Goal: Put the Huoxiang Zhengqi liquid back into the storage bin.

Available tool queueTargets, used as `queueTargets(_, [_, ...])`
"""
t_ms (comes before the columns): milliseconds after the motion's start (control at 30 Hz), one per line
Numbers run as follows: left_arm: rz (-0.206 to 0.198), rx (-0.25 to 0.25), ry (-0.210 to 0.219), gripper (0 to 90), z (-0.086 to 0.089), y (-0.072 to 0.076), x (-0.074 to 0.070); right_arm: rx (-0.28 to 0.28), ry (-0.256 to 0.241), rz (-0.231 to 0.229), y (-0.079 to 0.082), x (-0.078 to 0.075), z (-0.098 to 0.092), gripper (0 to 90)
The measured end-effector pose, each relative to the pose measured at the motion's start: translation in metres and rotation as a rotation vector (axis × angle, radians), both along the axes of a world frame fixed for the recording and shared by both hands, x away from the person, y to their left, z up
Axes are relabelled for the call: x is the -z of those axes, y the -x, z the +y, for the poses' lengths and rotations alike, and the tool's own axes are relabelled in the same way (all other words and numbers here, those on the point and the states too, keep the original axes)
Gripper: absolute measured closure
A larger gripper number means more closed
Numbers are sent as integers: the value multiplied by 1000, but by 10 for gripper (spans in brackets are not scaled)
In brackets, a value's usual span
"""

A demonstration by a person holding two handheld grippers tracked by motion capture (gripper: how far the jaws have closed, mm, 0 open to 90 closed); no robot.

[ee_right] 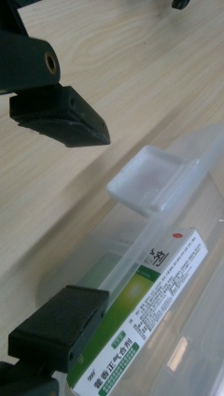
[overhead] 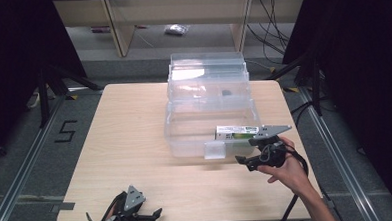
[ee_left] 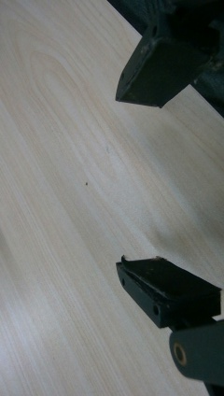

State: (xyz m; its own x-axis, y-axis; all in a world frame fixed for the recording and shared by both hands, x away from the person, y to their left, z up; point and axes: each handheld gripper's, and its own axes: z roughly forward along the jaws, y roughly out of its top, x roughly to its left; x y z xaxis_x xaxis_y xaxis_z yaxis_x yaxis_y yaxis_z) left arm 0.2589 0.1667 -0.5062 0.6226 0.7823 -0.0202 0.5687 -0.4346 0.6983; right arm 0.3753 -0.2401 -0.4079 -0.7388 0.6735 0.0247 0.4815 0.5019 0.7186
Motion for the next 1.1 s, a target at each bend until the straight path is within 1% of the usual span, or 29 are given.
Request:
queueTargets(100, [0, -1, 2, 149, 0, 0, 0, -2, 1, 5, 2, 1, 0, 220])
queueTargets(133, [-6, -14, 12, 149, -1, 0, 1, -4, 4, 2, 4, 3, 1, 215])
queueTargets(167, [-2, -4, 1, 149, 0, 0, 0, 3, -12, -19, 5, 6, 3, 214])
queueTargets(200, [-3, -8, 5, 149, -1, 0, 1, 2, 4, 15, 8, 3, 2, 214])
queueTargets(233, [-3, -8, 5, 149, -1, 0, 1, 2, 4, 15, 8, 3, 2, 214])
queueTargets(267, [-4, -13, 11, 149, -1, 0, 1, 3, 2, 19, 11, 5, 4, 210])
queueTargets(300, [0, -5, 5, 149, -1, 0, 0, -15, -5, -3, 11, 7, 4, 208])
queueTargets(433, [0, -2, 2, 149, 0, 0, 0, -18, -7, 0, 15, 8, 5, 200])
queueTargets(467, [1, -2, 3, 149, 0, 0, 0, -11, -15, -11, 17, 9, 6, 199])
queueTargets(500, [0, -1, 3, 149, 0, 0, 0, -37, 4, -15, 16, 9, 5, 199])
queueTargets(533, [0, -1, 1, 149, 0, 0, 0, -15, 1, 6, 21, 9, 5, 200])
queueTargets(600, [0, -2, 2, 149, 0, 0, 0, -21, -2, -1, 23, 10, 6, 200])
queueTargets(633, [0, -1, 1, 149, 0, 0, 0, -20, -9, 9, 24, 10, 6, 199])
queueTargets(700, [-1, -1, 1, 149, 0, 0, 0, -14, -16, 2, 27, 11, 5, 197])
queueTargets(733, [-7, -23, 30, 149, -2, 0, 1, -23, -16, -11, 27, 12, 4, 196])
queueTargets(767, [-7, -18, 27, 149, -2, 0, 1, -9, -21, 0, 30, 13, 5, 196])
queueTargets(800, [-8, -16, 13, 149, -1, 0, 1, -20, -24, 2, 32, 16, 5, 195])
queueTargets(833, [-10, -23, 20, 149, -2, 0, 1, -20, -24, 2, 32, 16, 5, 195])
queueTargets(867, [-10, -24, 24, 149, -2, 0, 1, -32, -17, -9, 33, 18, 4, 193])
queueTargets(900, [-10, -24, 21, 149, -2, 0, 1, -32, -17, -9, 33, 18, 4, 193])
queueTargets(933, [-10, -23, 20, 150, -2, 0, 1, -10, -20, 9, 37, 20, 4, 191])
queueTargets(1000, [-10, -23, 21, 150, -2, 0, 1, -8, -29, 16, 40, 22, 4, 191])
queueTargets(1067, [-10, -23, 23, 150, -2, 0, 1, -6, -30, 14, 41, 23, 3, 191])
queueTargets(1100, [-12, -22, 28, 149, -2, 0, 1, -10, -28, 22, 42, 25, 3, 191])
